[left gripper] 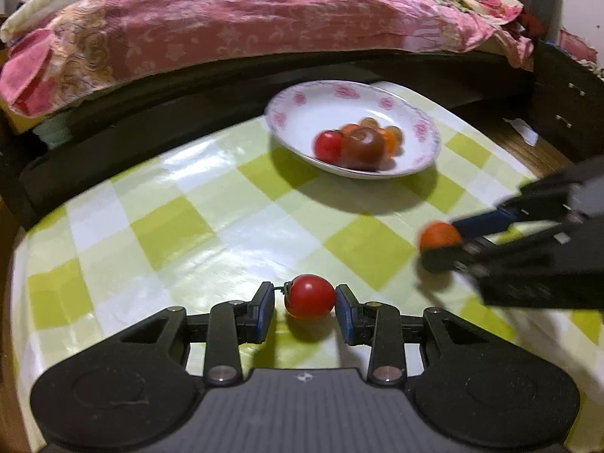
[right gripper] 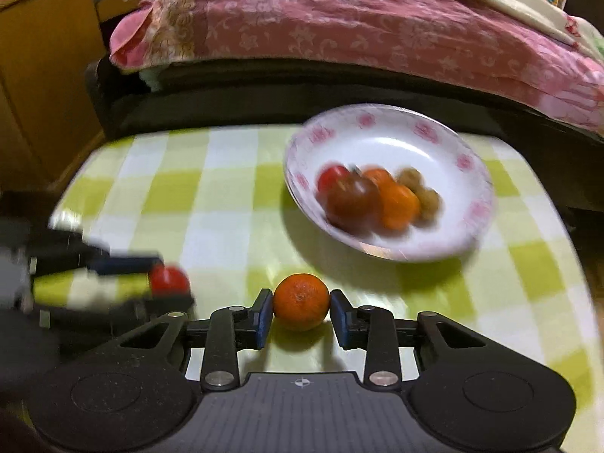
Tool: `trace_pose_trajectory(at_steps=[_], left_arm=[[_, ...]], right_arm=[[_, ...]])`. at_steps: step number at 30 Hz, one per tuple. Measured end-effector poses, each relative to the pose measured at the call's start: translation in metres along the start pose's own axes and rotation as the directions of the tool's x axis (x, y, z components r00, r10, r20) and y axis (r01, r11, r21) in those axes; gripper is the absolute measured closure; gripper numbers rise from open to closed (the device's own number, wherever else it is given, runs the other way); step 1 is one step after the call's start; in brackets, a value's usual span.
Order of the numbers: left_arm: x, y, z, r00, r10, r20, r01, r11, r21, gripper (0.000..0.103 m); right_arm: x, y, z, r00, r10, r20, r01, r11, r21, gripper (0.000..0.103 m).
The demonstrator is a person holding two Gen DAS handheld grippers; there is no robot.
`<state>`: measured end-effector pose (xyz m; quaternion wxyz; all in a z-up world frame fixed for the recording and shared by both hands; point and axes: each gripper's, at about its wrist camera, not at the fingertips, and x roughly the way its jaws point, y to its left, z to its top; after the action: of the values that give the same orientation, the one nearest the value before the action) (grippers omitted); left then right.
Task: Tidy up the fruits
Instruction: 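Lift and carry the tomato and mandarin with both tools over the plate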
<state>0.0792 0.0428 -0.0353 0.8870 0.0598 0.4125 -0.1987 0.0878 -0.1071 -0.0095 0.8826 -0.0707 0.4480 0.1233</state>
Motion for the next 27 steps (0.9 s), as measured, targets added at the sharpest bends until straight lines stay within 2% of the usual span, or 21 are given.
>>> trace_pose_trajectory(at_steps=[5,8,12,17,25,27], left_arm=[[0.001,-0.025,-0.006,0.999,-0.036,-0.014,0.037,0.998,0.056,0.060],[0.003,-0.042,-0.009,0.999,-0.035,-0.027,0.037,0.994,0.099,0.060],[0.006,-0.055,-0.008,0.999,-0.014,-0.029,0.018,0.992,0.126,0.060],[0.009,-0.057,-0.009,1.000,0.010,-0.030,-0.007,0.994,0.109,0.059],[0.008,-0.063,-0.011,0.998,0.058,-0.021,-0.056,0.994,0.097,0.059],[0.007,-0.066,-0.011,0.997,0.073,-0.020,-0.071,0.993,0.091,0.059]], right_arm=[[-0.028,-0.017,-0.039,0.998,-0.018,-0.053,0.017,1.000,-0.015,0.074],[-0.034,-0.021,-0.054,0.999,-0.022,-0.031,0.020,0.999,-0.033,0.074],[-0.034,-0.022,-0.055,1.000,-0.011,-0.013,0.010,0.999,-0.042,0.073],[-0.034,-0.031,-0.054,1.000,0.009,0.013,-0.009,1.000,-0.021,0.072],[-0.027,-0.035,-0.059,0.999,0.032,-0.014,-0.032,0.999,-0.015,0.072],[-0.028,-0.036,-0.059,0.999,0.035,-0.015,-0.035,0.999,-0.008,0.075]])
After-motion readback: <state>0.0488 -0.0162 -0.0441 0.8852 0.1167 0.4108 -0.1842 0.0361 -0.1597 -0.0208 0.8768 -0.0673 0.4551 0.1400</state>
